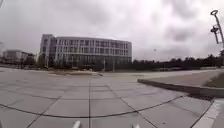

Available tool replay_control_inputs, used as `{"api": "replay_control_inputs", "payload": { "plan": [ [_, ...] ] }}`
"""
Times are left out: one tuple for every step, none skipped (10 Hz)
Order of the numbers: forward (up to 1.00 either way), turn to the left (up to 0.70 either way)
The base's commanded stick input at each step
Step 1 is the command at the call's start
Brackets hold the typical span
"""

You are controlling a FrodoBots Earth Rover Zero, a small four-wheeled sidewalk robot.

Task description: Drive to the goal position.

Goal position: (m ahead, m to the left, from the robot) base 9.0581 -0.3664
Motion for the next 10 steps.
{"api": "replay_control_inputs", "payload": {
  "plan": [
    [0.7,0.0],
    [0.7,0.02],
    [0.7,0.35],
    [0.7,0.35],
    [0.7,0.35],
    [0.7,0.26],
    [0.7,0.11],
    [0.7,0.02],
    [0.7,0.02],
    [0.7,0.02]
  ]
}}
